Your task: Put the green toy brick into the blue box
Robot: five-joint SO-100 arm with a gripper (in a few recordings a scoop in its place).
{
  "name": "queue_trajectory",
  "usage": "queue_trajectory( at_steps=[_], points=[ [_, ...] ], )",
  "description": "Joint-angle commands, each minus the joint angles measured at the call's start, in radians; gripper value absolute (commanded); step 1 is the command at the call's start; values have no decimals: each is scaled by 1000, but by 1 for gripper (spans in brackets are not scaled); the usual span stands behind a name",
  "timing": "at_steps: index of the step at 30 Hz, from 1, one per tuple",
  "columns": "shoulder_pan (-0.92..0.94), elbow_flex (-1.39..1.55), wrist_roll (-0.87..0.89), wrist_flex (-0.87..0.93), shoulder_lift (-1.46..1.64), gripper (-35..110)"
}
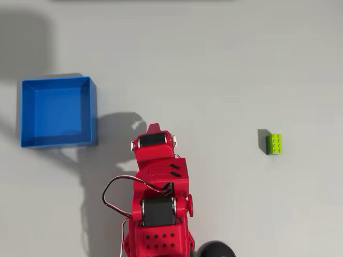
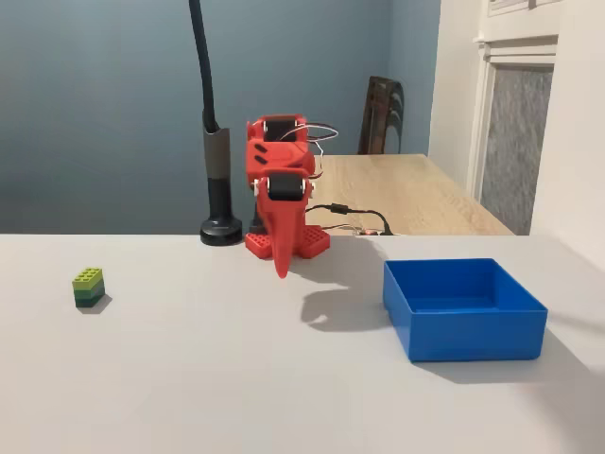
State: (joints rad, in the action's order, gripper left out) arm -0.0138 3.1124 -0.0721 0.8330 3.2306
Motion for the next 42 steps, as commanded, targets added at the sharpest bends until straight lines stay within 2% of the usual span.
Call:
queue_trajectory(
  at_steps=[1,6,14,22,28,42],
  points=[
    [-6,-92,0,-9,12,0],
    [-6,-141,18,-8,-2,3],
    [2,-276,75,-8,-198,4],
    [43,-416,155,-6,-388,20],
    [115,-525,218,15,-526,26],
    [371,-810,385,156,-813,29]
  ],
)
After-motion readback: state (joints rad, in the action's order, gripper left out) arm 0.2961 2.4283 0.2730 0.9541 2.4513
